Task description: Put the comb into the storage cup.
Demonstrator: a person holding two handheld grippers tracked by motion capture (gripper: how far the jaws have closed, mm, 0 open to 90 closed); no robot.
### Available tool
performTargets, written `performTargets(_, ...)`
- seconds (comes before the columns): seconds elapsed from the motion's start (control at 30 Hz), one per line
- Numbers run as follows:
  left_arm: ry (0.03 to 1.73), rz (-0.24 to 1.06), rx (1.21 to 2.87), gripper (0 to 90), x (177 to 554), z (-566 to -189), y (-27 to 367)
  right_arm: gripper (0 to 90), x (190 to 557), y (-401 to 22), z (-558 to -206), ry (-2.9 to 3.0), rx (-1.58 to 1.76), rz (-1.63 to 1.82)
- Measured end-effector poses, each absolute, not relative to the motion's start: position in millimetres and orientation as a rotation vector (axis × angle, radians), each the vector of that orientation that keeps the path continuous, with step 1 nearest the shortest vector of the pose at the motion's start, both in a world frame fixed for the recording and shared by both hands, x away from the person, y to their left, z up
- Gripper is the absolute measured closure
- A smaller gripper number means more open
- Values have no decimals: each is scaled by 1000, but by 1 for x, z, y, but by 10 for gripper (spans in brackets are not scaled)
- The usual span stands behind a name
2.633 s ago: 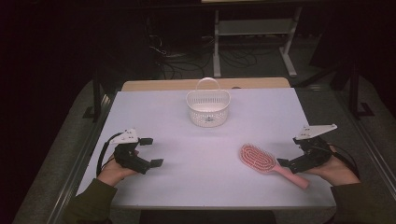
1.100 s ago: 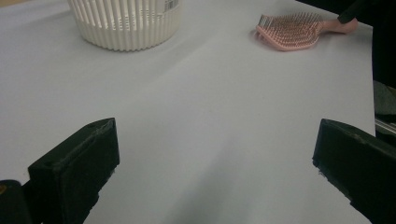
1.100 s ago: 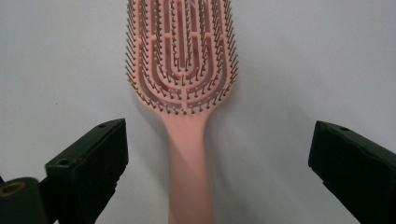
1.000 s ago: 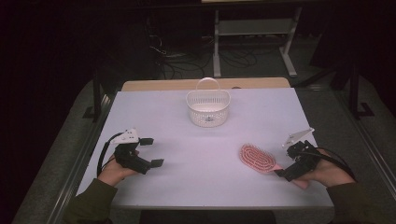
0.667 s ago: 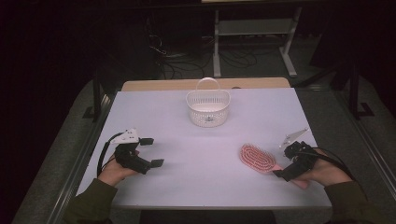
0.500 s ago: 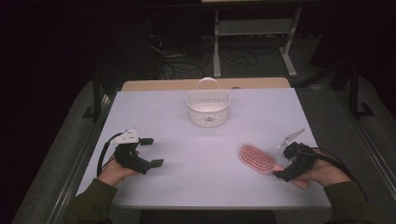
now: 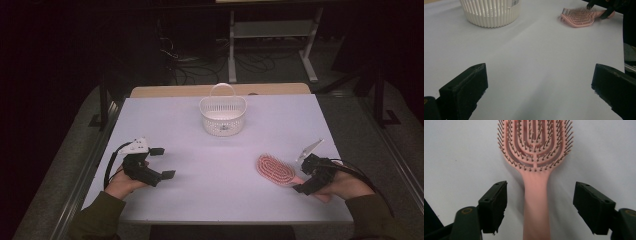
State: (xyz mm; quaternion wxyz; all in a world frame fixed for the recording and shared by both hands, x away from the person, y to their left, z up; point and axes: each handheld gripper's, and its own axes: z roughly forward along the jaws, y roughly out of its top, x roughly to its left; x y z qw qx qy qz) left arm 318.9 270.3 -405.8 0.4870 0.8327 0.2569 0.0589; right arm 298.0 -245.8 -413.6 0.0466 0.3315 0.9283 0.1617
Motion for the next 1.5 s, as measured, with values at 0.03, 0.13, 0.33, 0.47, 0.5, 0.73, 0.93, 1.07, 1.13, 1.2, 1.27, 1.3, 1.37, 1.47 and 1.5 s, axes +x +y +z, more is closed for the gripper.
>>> performTargets(0.03,625,143,2026,1,319,-406,270,295,298,-246,-414,2838,1010,488)
performTargets(0.13,625,143,2025,1,319,-406,271,333,299,-245,-415,2848,1005,468)
performTargets(0.33,624,142,2025,1,319,-406,270,410,300,-242,-418,2878,1006,444)
performTargets(0.47,624,142,2025,1,319,-406,270,457,301,-241,-418,2884,1004,437)
performTargets(0.5,624,142,2024,1,319,-406,271,471,301,-241,-418,2885,1002,434)
performTargets(0.73,624,142,2023,1,319,-406,271,565,302,-239,-419,2887,985,408)
performTargets(0.93,623,140,2023,1,319,-406,271,599,303,-237,-420,2895,971,392)
performTargets(1.07,624,140,2022,1,319,-406,271,634,304,-236,-420,2891,970,390)
performTargets(1.13,623,140,2022,1,319,-406,271,655,304,-235,-420,2895,969,388)
performTargets(1.2,623,139,2023,1,319,-406,271,665,304,-234,-420,2894,965,383)
performTargets(1.27,624,139,2022,1,319,-406,270,670,304,-232,-420,2896,961,364)
performTargets(1.3,623,139,2022,1,319,-406,270,670,304,-232,-420,2896,961,364)
performTargets(1.37,621,139,2025,1,319,-406,270,672,304,-232,-420,2896,954,356)
performTargets(1.47,621,139,2024,1,319,-406,270,678,304,-231,-420,2895,974,351)
performTargets(1.5,622,139,2025,1,319,-406,270,679,304,-231,-420,2897,964,348)
